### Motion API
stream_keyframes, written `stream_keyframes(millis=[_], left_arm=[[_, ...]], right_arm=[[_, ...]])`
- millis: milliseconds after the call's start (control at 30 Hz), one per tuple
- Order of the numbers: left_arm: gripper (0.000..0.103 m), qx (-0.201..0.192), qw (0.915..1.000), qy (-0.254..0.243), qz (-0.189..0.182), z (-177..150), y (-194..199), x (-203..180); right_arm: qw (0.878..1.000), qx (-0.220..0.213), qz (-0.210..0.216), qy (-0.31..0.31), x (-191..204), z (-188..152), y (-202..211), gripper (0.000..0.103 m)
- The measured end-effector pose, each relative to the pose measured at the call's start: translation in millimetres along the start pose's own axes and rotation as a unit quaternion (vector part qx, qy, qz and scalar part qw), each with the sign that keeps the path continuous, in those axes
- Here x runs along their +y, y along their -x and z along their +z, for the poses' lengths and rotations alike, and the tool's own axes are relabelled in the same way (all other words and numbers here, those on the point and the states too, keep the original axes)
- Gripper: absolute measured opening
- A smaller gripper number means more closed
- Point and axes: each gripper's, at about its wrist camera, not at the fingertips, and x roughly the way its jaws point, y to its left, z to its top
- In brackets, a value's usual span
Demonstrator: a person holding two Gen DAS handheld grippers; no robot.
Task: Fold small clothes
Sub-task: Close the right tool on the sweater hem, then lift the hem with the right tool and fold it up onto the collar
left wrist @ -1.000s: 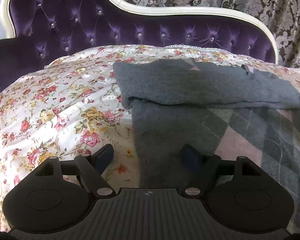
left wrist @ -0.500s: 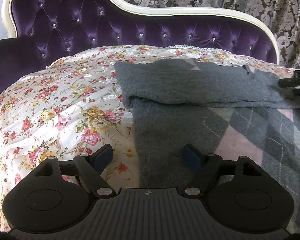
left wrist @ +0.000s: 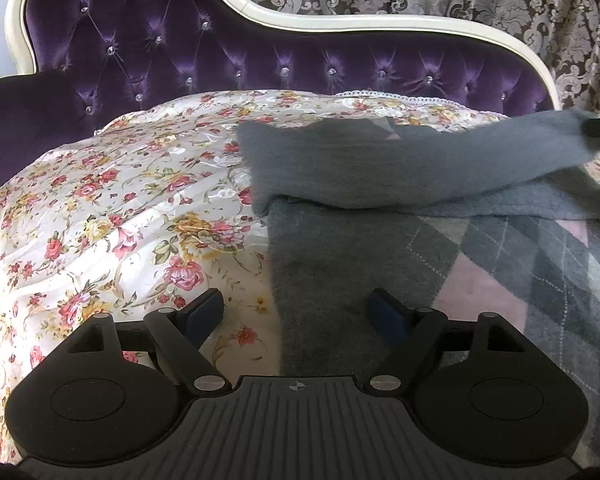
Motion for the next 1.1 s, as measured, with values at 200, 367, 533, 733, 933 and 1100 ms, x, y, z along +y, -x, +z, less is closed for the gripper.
stream_keyframes(millis=[200, 367, 533, 733, 933, 1100], left_arm=[[0.079, 0.003, 1.0, 0.0, -0.003, 2, 1, 0], [0.078, 0.014, 0.9997, -0.008, -0.015, 15, 20, 4], [0.079, -0.038, 0.9988, -0.025, -0.02, 48, 32, 1], [0.079, -0.04, 0.9987, -0.016, -0.027, 90, -12, -14], [0.079, -0.02, 0.9997, -0.014, -0.007, 101, -69, -17], [0.086, 0.025, 0.9968, 0.076, 0.003, 97, -108, 24]], right_arm=[[0.997, 0.053, -0.062, 0.0, -30, -16, -18, 0.023], [0.995, 0.053, -0.079, -0.019, -39, -30, -17, 0.047], [0.995, -0.006, -0.097, 0.013, -24, -26, 9, 0.058], [0.998, -0.006, -0.039, 0.056, 11, -21, -1, 0.06], [0.996, 0.035, -0.034, 0.073, 26, -33, -34, 0.06], [0.995, 0.052, -0.077, 0.035, 5, -45, -47, 0.06]])
